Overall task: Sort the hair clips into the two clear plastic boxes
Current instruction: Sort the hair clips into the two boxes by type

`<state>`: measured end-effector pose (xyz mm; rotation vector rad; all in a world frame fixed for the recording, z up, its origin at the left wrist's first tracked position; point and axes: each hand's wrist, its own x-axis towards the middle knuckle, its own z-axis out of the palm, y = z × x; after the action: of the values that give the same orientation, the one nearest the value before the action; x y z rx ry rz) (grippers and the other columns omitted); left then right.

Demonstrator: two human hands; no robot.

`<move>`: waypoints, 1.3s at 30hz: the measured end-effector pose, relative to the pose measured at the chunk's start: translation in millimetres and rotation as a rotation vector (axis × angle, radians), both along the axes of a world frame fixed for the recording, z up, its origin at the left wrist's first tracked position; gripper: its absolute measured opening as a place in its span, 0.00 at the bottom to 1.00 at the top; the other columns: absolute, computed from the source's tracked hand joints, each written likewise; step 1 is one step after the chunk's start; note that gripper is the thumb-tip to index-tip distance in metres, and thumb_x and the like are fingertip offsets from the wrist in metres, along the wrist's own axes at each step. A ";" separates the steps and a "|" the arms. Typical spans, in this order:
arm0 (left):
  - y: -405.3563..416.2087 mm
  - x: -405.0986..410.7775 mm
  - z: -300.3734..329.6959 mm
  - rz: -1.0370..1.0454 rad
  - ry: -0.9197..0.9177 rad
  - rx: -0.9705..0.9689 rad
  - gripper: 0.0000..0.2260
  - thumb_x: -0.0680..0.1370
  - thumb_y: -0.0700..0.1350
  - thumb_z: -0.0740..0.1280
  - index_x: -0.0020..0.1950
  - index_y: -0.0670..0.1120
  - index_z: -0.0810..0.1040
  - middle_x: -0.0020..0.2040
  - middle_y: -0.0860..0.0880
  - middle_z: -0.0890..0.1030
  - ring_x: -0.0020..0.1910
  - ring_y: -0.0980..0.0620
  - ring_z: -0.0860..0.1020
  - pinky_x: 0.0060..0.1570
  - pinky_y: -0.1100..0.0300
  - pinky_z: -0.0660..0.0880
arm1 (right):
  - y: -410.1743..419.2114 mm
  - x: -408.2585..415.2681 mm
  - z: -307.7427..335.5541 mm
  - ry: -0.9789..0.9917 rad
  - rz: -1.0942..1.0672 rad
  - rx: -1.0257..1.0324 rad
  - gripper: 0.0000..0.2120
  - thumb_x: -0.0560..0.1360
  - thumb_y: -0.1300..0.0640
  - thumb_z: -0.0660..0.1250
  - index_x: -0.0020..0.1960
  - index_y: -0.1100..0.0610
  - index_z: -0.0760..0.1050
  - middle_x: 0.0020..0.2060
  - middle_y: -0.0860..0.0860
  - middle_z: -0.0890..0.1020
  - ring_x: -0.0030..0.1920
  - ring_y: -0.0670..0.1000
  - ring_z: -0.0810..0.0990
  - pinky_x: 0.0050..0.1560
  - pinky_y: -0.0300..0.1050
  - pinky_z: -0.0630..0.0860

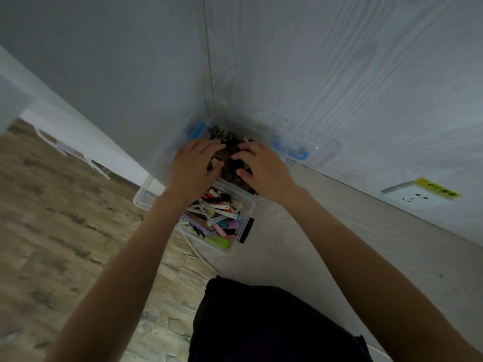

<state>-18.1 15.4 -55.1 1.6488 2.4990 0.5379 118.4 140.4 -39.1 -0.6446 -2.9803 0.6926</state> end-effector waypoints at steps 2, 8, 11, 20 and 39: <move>-1.3 -0.9 -6.1 0.023 0.005 -0.041 0.16 0.76 0.50 0.61 0.61 0.47 0.76 0.62 0.48 0.78 0.61 0.45 0.74 0.60 0.49 0.70 | 0.1 5.5 -3.2 -0.013 0.000 -0.014 0.15 0.75 0.60 0.64 0.62 0.56 0.75 0.64 0.54 0.74 0.62 0.56 0.72 0.62 0.51 0.70; 0.8 1.9 -8.9 0.091 -0.007 -0.049 0.16 0.77 0.48 0.63 0.64 0.48 0.75 0.64 0.49 0.76 0.63 0.45 0.72 0.63 0.48 0.66 | 7.1 35.9 9.1 0.057 0.078 -0.077 0.09 0.74 0.60 0.68 0.53 0.55 0.79 0.54 0.52 0.78 0.47 0.51 0.79 0.47 0.48 0.77; 1.0 16.1 -6.0 0.079 -0.006 0.024 0.15 0.76 0.48 0.63 0.62 0.46 0.75 0.60 0.47 0.78 0.60 0.44 0.74 0.61 0.49 0.68 | 4.4 31.3 3.5 0.043 0.095 -0.026 0.08 0.72 0.58 0.69 0.51 0.55 0.78 0.51 0.52 0.79 0.46 0.52 0.77 0.43 0.46 0.75; -5.4 39.5 -7.4 0.041 -0.015 0.038 0.15 0.76 0.49 0.62 0.60 0.46 0.77 0.65 0.47 0.75 0.63 0.45 0.72 0.64 0.49 0.66 | 24.1 1.6 -3.2 0.238 -0.238 0.171 0.09 0.75 0.63 0.62 0.52 0.60 0.79 0.48 0.58 0.80 0.47 0.59 0.77 0.44 0.48 0.73; 13.8 43.0 -17.0 -0.009 -0.021 -0.220 0.22 0.81 0.50 0.51 0.76 0.50 0.55 0.76 0.51 0.58 0.76 0.51 0.53 0.74 0.48 0.43 | -9.8 63.9 -18.4 -0.142 0.042 0.237 0.33 0.78 0.40 0.36 0.64 0.51 0.74 0.70 0.51 0.69 0.74 0.54 0.59 0.74 0.55 0.47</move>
<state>24.8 29.3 -72.1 1.5632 2.4329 0.2661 182.3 130.5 -57.6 -0.6425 -3.1438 0.2977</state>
